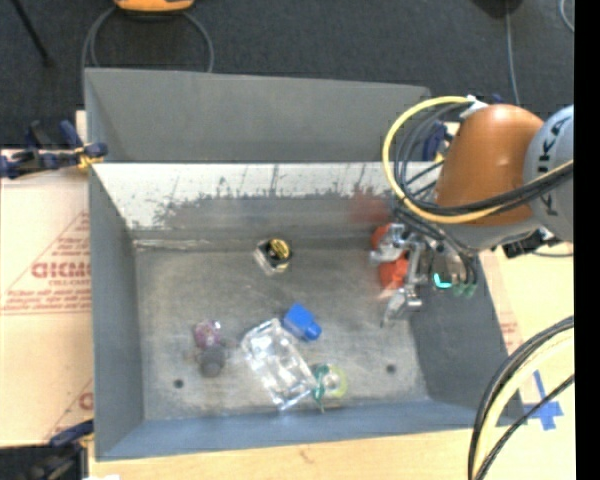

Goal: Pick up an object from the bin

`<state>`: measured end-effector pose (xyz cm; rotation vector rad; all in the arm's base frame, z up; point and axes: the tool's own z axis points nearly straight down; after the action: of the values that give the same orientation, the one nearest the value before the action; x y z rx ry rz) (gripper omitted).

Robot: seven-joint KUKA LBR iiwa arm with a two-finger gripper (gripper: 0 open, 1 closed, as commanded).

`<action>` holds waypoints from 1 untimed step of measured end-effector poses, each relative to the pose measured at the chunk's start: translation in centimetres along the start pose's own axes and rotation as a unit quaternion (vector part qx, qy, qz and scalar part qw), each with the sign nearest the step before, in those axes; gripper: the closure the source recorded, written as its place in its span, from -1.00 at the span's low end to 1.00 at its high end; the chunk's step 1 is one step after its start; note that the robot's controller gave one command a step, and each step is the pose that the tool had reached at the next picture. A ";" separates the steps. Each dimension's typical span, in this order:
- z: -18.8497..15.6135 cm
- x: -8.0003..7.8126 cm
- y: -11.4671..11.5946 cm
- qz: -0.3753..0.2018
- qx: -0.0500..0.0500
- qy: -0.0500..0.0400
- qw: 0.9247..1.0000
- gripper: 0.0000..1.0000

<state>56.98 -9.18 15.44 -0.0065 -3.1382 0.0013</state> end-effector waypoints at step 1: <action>6.7 0.8 4.1 -0.069 -0.001 -0.001 0.998 -1.00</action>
Offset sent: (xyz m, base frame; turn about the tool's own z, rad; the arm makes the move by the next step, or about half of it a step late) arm -0.0069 0.0406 -0.0646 -0.1382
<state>56.21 -5.05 8.72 0.2098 -3.1322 -0.0024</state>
